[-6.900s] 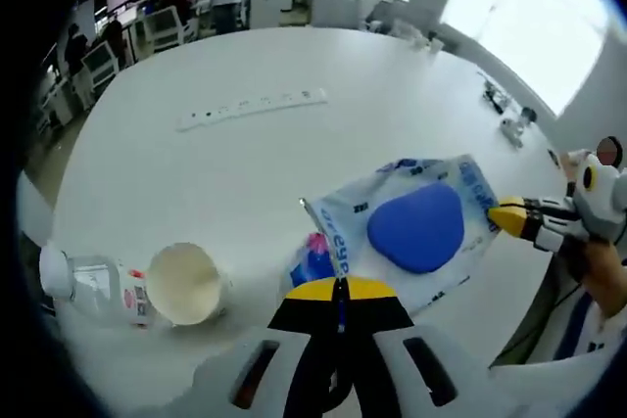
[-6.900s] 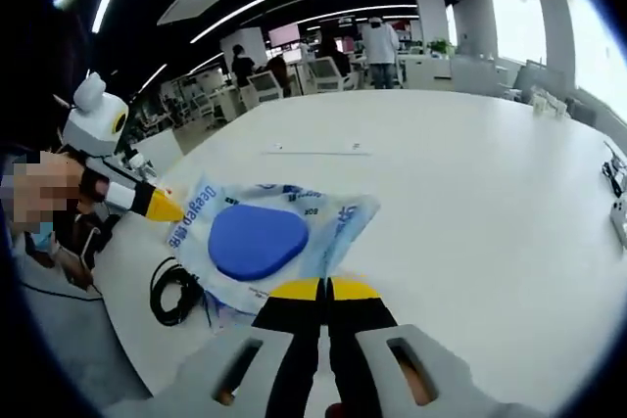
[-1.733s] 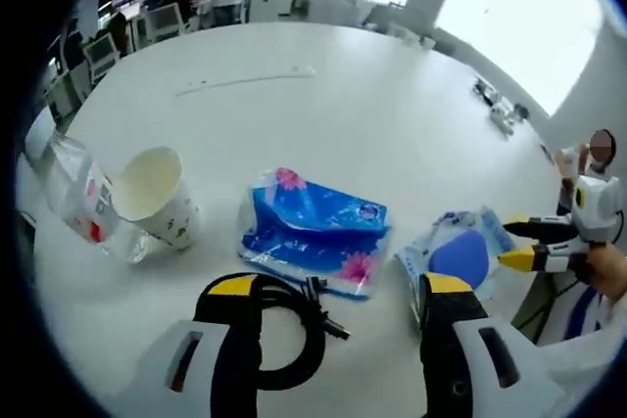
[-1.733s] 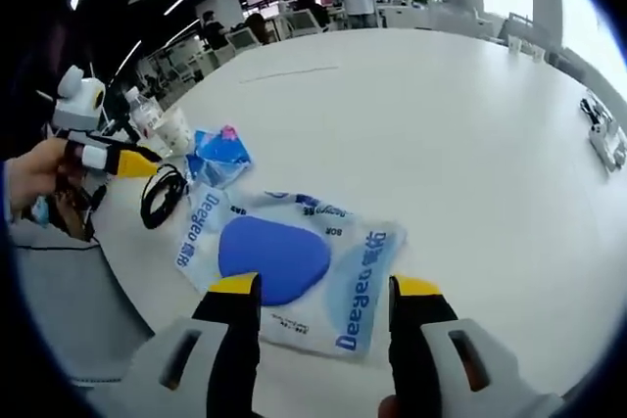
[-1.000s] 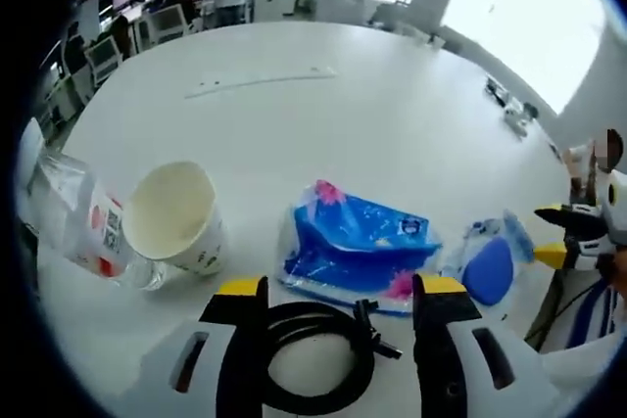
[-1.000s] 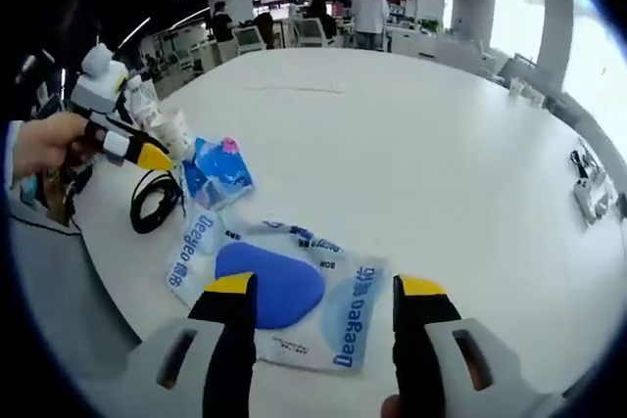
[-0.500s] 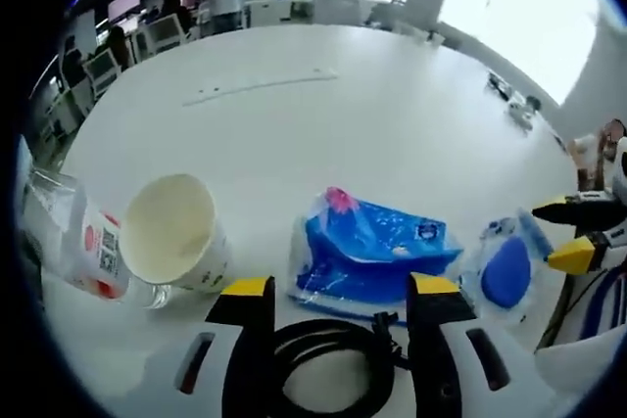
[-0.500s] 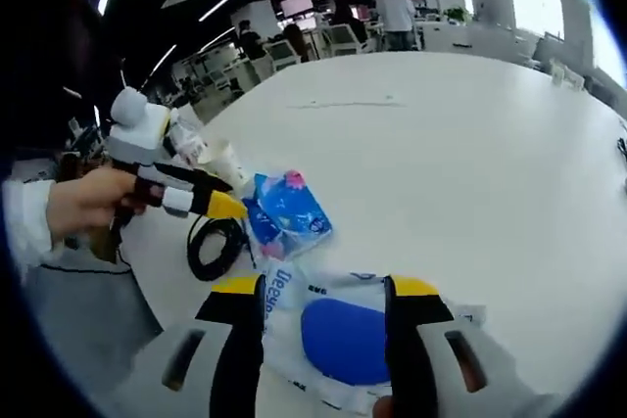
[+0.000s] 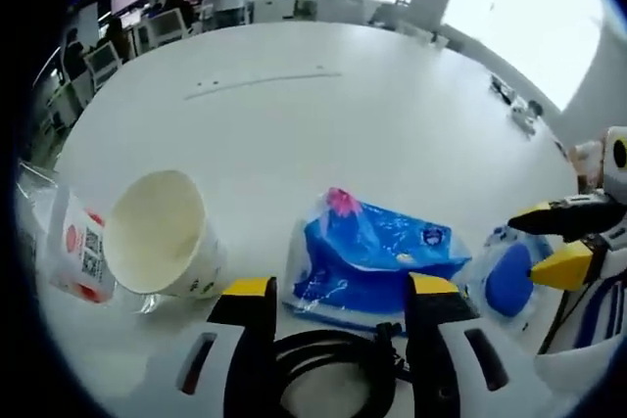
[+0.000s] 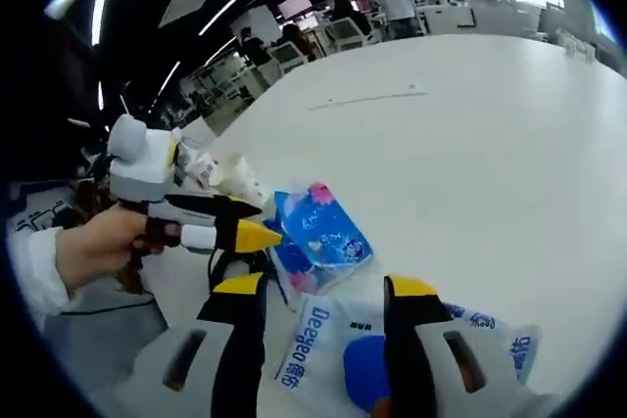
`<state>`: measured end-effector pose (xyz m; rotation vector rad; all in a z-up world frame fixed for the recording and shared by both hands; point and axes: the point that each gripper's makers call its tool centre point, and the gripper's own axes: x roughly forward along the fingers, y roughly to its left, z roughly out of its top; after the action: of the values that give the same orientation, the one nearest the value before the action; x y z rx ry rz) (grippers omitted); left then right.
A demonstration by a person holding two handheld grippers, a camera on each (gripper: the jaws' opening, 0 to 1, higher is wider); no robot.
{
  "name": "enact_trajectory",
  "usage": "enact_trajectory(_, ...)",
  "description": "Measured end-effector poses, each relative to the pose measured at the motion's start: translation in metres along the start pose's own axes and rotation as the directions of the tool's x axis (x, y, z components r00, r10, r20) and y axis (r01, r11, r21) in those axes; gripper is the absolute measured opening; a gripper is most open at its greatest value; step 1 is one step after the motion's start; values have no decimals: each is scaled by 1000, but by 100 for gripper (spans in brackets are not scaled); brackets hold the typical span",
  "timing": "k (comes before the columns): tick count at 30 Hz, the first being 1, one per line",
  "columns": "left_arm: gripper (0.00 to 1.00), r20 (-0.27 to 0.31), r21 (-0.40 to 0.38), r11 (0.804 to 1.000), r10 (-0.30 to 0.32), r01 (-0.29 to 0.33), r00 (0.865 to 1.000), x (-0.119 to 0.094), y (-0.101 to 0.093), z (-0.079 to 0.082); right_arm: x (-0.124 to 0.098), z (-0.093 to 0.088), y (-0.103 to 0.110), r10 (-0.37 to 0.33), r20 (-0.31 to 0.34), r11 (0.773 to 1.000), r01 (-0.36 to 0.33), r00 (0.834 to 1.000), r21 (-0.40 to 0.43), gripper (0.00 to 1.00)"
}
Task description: Arrange the tabletop items into an orderly group along one side of the table until the central work area is clear of visible clutter.
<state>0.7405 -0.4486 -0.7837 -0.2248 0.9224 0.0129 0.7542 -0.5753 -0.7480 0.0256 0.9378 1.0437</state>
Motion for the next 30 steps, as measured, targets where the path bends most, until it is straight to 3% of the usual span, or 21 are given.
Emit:
enact_trajectory(4,46,-1,10,1000,-1,1,1000,4,1,0,16,-3,3,23,-36,999,-22,999,30,45)
enact_trajectory(6,47,9,-16,1000,-2,2,1000,5,4,2,20,-2,8,49,-27,995,-46,998,92,45)
enact_trajectory(13,45,8,0,1000,-9,9,1000,9,8,6,29,-5,1,3,-55,997,2,998,83,44)
enact_trajectory(19,43,-8,1,1000,-9,9,1000,13,10,4,38,-5,-2,-26,-58,995,31,998,90,35)
enact_trajectory(24,36,-26,12,1000,-10,10,1000,14,10,1,44,-16,-7,-49,-107,994,60,993,97,26)
enact_trajectory(30,20,-19,18,1000,8,-7,1000,13,14,3,44,-8,-13,-62,-80,991,71,995,116,14)
